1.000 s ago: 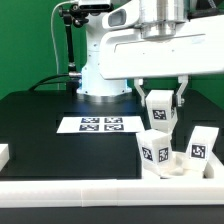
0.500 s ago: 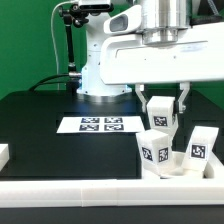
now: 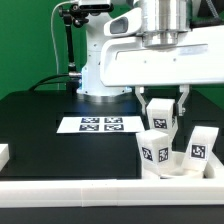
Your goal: Assemble stool
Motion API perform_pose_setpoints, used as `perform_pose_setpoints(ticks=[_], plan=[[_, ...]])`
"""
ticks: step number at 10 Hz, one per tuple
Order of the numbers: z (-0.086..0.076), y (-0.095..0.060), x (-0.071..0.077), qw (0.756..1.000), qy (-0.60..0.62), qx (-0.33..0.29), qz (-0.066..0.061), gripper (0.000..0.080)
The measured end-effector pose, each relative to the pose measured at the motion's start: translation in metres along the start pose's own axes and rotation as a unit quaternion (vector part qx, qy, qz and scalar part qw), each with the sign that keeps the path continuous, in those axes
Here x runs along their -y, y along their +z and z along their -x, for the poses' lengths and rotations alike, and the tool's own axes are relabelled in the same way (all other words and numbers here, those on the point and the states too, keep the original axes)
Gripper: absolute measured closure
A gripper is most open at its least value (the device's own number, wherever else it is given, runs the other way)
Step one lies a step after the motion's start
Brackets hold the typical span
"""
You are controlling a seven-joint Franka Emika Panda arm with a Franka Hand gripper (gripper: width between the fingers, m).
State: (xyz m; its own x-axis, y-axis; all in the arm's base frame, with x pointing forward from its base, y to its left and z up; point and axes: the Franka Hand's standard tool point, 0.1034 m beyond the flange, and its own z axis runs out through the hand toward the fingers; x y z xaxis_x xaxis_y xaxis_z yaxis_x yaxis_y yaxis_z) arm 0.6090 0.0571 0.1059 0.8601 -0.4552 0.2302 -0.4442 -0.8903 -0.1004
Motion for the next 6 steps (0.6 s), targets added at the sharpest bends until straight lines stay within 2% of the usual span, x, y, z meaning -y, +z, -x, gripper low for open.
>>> perform_pose_setpoints(ticks=[3, 6], plan=[[-0.0032, -0.0015, -0.0033, 1.000, -0.001, -0.002, 0.001, 0.0459], [0.0049, 0.0026, -0.0001, 1.000, -0.003, 0.002, 0.002, 0.0459]])
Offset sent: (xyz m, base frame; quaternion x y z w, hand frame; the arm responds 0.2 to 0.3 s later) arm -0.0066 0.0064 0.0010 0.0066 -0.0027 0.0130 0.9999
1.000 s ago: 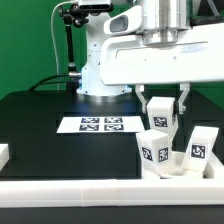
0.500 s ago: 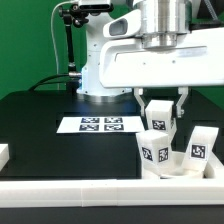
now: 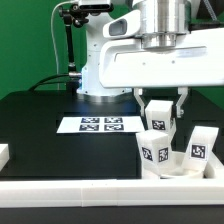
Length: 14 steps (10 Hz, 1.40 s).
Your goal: Assemble stool
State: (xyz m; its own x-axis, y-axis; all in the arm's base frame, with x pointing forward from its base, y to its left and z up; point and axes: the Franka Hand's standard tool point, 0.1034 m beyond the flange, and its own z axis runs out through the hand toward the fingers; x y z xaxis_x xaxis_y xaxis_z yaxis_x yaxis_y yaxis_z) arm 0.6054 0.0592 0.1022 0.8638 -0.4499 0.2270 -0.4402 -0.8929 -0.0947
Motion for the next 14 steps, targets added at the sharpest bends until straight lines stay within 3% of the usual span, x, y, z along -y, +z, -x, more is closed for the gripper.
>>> perform_pose_setpoints(ticks=[3, 14], plan=[[0.010, 0.005, -0.002, 1.000, -0.003, 0.003, 0.002, 0.0459], [0.014, 0.014, 0.001, 1.000, -0.010, -0.001, 0.005, 0.0459]])
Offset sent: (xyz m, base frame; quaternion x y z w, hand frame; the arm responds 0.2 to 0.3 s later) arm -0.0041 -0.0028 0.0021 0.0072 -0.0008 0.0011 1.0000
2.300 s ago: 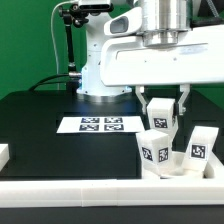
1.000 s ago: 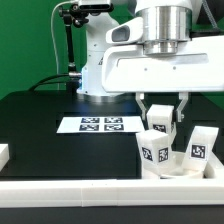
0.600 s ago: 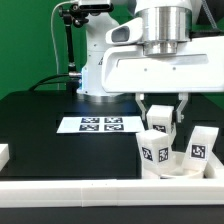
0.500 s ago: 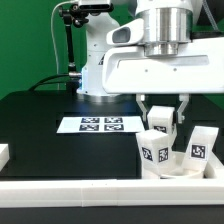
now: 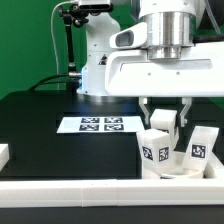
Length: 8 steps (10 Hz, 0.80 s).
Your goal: Assemble stool
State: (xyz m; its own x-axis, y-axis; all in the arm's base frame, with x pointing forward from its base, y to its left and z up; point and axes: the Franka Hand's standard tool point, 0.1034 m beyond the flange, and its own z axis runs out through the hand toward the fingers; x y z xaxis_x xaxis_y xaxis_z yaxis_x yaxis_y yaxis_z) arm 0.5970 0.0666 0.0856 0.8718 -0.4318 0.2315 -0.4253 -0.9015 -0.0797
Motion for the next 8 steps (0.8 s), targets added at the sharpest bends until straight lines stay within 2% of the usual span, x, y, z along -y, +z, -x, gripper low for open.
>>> perform_pose_setpoints(ticks=[3, 8], plan=[[0.0048, 0.0071, -0.0020, 1.000, -0.005, 0.004, 0.005, 0.0459], [0.0042, 0.0083, -0.0040, 1.000, -0.008, 0.003, 0.005, 0.0459]])
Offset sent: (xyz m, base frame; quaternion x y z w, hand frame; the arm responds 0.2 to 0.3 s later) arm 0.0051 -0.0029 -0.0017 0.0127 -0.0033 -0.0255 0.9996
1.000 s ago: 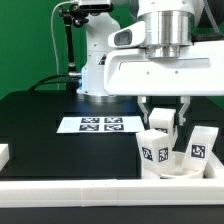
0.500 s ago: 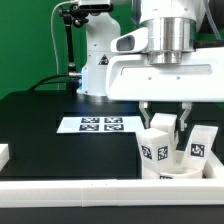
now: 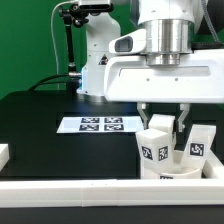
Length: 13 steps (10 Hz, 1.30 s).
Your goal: Assemble stool
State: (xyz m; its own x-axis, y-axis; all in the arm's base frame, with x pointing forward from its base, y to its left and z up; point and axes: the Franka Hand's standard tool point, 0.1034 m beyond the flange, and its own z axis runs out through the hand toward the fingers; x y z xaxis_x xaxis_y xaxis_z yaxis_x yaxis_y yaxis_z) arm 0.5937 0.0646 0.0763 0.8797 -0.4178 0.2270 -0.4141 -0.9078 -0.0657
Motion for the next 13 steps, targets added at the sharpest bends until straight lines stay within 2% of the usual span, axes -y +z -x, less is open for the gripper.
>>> perform_pose_setpoints(ticks=[4, 7, 10, 11, 12, 13], plan=[[0.0026, 0.0004, 0.0086, 0.999, 0.004, -0.045, -0.010, 0.0459], [0.0045, -0.0003, 0.0077, 0.998, 0.004, -0.067, -0.016, 0.0459], [0.0042, -0.0003, 0.0077, 0.998, 0.004, -0.066, -0.016, 0.0459], [0.0041, -0.0007, 0.0079, 0.998, 0.004, -0.066, -0.016, 0.0285], [0.0034, -0.0017, 0.0084, 0.998, 0.004, -0.067, -0.017, 0.0192], [0.0021, -0.0025, 0.0073, 0.998, 0.002, -0.068, -0.017, 0.0192]])
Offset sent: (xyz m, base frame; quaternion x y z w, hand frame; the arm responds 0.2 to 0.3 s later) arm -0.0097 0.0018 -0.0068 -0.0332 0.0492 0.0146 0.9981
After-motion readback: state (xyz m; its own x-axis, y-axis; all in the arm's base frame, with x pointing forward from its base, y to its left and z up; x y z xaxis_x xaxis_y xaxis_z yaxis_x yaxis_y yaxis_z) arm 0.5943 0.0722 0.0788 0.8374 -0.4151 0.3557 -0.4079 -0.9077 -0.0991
